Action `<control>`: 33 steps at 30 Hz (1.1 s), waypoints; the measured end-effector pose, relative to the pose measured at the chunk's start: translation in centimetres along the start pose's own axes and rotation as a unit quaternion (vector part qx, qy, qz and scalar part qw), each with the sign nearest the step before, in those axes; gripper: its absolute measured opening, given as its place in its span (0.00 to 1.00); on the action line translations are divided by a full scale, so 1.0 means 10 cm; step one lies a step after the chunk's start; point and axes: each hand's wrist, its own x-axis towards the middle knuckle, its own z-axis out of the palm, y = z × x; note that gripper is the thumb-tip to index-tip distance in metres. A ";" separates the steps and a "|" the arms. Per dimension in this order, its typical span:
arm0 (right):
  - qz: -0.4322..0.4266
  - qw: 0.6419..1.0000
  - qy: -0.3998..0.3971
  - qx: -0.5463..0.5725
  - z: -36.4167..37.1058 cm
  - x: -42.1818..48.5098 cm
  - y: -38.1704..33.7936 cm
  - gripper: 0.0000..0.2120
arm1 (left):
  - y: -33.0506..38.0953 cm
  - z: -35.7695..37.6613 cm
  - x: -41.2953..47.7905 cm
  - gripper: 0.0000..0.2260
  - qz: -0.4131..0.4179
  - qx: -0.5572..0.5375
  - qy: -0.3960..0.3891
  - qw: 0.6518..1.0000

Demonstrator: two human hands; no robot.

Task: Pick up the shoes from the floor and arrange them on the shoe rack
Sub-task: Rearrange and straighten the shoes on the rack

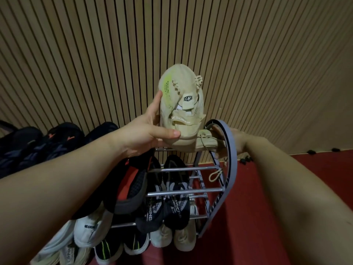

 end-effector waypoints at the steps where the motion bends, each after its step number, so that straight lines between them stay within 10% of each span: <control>1: -0.005 1.000 0.009 -0.002 0.00 0.01 0.02 0.38 | -0.01 -0.01 0.00 0.53 -0.003 -0.002 0.005 1.000; 20: 0.217 0.962 0.129 0.107 0.08 -1.23 0.35 0.40 | -0.11 0.22 -0.16 0.52 -0.030 -0.025 0.024 0.999; 33: 0.326 0.873 0.276 0.234 -0.24 -1.85 -0.24 0.36 | 0.01 0.39 -0.47 0.52 -0.023 -0.033 0.019 0.999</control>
